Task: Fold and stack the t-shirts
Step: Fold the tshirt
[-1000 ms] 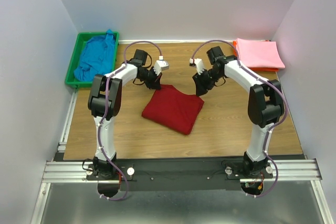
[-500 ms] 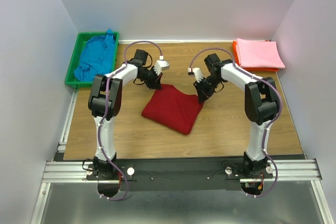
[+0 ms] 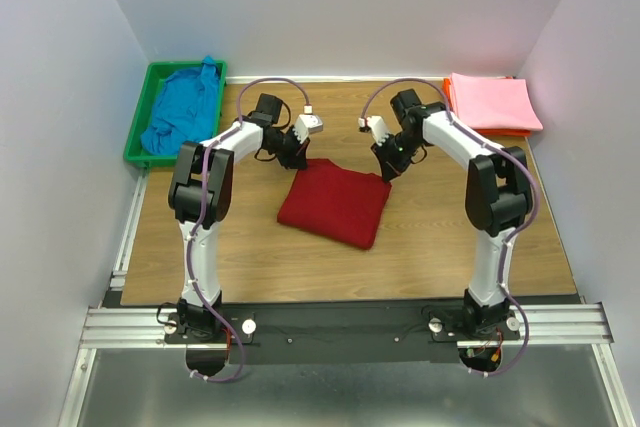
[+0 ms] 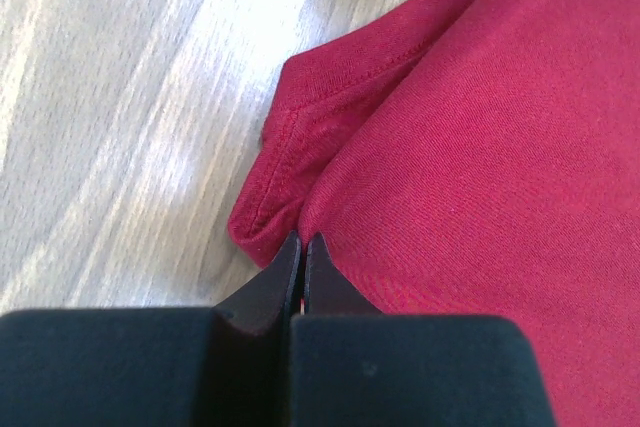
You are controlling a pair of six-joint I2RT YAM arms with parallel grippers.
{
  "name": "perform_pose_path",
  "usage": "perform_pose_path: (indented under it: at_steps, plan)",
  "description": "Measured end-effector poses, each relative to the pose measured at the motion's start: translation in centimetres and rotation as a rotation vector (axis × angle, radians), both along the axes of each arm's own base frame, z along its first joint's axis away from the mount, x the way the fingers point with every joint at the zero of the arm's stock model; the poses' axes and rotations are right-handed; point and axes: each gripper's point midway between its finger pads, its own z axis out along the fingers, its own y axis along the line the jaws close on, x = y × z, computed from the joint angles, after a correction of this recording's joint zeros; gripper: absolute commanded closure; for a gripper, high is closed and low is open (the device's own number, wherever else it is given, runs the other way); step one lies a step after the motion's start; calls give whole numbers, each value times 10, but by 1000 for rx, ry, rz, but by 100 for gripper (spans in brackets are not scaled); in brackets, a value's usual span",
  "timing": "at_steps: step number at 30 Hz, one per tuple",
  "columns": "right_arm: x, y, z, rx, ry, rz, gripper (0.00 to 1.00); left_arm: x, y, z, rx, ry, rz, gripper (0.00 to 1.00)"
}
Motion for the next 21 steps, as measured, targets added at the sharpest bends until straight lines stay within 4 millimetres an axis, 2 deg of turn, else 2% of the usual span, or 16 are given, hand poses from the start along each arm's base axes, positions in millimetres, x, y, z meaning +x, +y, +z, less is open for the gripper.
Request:
perform_pose_path:
  at_steps: [3,6,12,16,17,18,19,20,21]
  plan:
    - [7,-2,-16,-25,7,-10,99,3,-1,1,-1,-4,0,100]
    - [16,-7,-42,-72,17,-35,100,6,-1,1,-2,-8,1,100]
    - [40,-13,-40,-105,-65,-84,100,7,4,2,-5,-6,11,100]
    - [69,-15,-33,-122,-153,-112,100,9,8,4,-6,-5,23,100]
    - [77,-16,-30,-124,-174,-120,99,9,9,4,-6,-5,25,97]
    - [82,-17,-27,-124,-186,-126,94,10,9,6,-6,-3,27,89]
    - [90,-17,-23,-124,-208,-136,89,13,9,8,-8,-5,30,75]
    - [100,-18,-17,-122,-237,-150,79,18,8,13,-13,-13,36,69]
    - [105,-18,-14,-123,-249,-156,56,23,7,17,-16,-23,45,65]
